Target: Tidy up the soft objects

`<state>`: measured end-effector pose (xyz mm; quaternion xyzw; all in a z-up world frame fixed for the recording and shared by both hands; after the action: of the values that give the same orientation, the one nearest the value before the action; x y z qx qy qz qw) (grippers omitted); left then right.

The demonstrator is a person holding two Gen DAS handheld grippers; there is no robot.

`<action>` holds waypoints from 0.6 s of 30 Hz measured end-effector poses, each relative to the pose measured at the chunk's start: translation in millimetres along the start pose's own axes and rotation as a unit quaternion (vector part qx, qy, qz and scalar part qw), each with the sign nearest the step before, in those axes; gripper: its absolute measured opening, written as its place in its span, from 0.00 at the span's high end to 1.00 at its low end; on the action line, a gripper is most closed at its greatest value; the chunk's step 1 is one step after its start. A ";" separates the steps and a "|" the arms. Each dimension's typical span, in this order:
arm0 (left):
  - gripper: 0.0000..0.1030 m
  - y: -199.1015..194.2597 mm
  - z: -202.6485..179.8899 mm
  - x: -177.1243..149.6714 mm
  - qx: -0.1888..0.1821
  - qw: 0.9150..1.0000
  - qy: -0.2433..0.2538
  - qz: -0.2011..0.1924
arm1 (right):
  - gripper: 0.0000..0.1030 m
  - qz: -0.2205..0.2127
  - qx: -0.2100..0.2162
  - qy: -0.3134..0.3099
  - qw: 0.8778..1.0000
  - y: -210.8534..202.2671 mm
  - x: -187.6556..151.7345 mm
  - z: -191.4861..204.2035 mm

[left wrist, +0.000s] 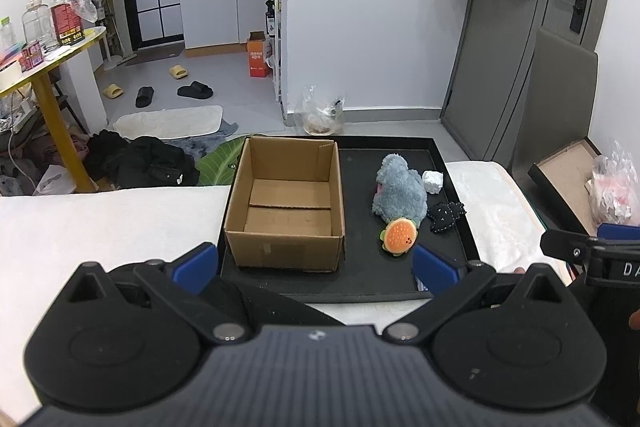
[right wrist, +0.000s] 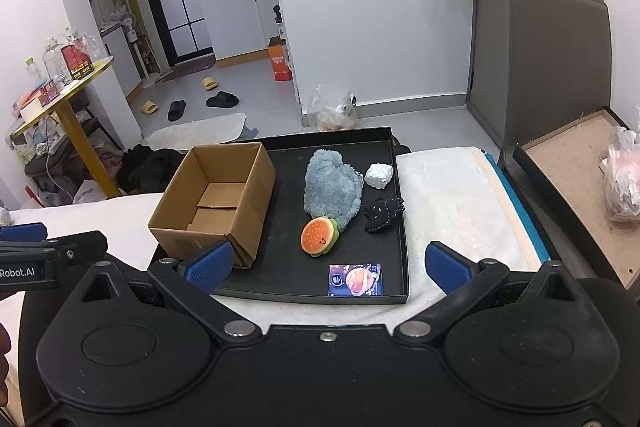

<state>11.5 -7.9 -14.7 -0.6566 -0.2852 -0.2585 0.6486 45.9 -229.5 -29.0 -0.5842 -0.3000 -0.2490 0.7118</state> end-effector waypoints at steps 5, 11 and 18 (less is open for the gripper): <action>0.00 1.6 1.4 1.4 0.001 1.000 0.000 -0.002 | 0.00 0.000 0.001 0.001 1.000 1.0 -0.1 -0.5; 0.00 3.6 3.7 5.1 0.001 1.000 -0.003 -0.006 | 0.00 0.001 0.003 0.006 1.000 2.3 0.0 -1.3; 0.00 14.8 8.1 8.5 0.003 1.000 0.000 -0.002 | 0.00 0.005 0.000 0.010 1.000 11.4 0.5 -2.9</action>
<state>27.7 0.5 -19.3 -0.6542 -0.2873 -0.2583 0.6502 54.7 -230.1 -36.9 -0.5836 -0.2902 -0.2512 0.7156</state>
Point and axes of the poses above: each gripper's, at about its wrist camera, not at the fingertips, and y roughly the way its jaws point, z to its left, x to its top, the point moved 4 cm from there along y, roughly the way its jaws point, and after that the axes turned 2 degrees about z, right-handed, at the moved point
